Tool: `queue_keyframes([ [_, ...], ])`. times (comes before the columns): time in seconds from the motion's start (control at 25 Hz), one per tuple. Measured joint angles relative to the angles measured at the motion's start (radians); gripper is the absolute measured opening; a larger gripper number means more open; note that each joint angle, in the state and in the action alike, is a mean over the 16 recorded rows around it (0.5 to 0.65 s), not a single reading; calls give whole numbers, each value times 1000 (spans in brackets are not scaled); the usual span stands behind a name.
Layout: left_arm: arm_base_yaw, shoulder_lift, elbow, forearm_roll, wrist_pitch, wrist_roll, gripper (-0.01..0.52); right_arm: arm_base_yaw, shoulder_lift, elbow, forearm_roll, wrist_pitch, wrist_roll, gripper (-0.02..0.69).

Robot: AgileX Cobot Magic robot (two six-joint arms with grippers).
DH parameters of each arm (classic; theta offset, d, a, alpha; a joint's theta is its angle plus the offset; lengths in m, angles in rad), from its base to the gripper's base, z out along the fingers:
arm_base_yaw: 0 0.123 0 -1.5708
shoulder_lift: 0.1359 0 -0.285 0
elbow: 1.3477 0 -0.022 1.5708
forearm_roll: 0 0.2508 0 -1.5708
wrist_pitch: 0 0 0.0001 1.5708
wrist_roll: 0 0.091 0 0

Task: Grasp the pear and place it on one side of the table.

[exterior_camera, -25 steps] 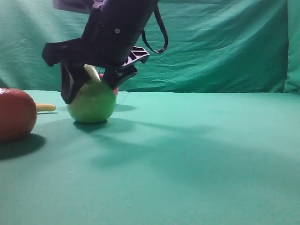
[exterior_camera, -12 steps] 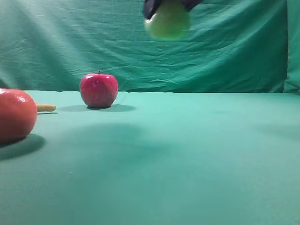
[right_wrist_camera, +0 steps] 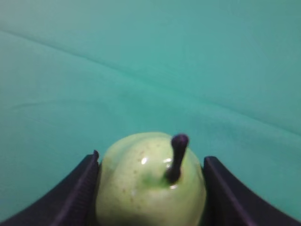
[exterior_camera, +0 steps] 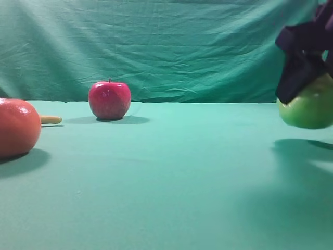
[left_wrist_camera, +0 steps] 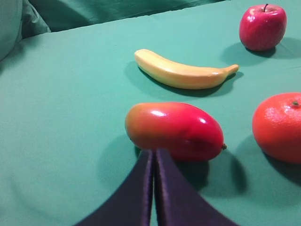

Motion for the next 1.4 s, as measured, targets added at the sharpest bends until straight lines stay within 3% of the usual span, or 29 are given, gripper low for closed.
queue_keyframes([
  [0.24,0,0,0,0,0,0,0,-7,26,59,0,-95,0,479],
  [0.48,0,0,0,0,0,0,0,-7,-16,62,0,-96,0,563],
  [0.64,0,0,0,0,0,0,0,-7,-109,62,0,-57,0,563],
  [0.76,0,0,0,0,0,0,0,-7,-214,61,0,3,0,486],
  [1.16,0,0,0,0,0,0,0,-7,-639,26,2,354,0,98],
  [1.28,0,0,0,0,0,0,0,-7,-743,15,7,449,0,27],
  [1.4,0,0,0,0,0,0,0,-7,-821,4,12,517,0,3],
])
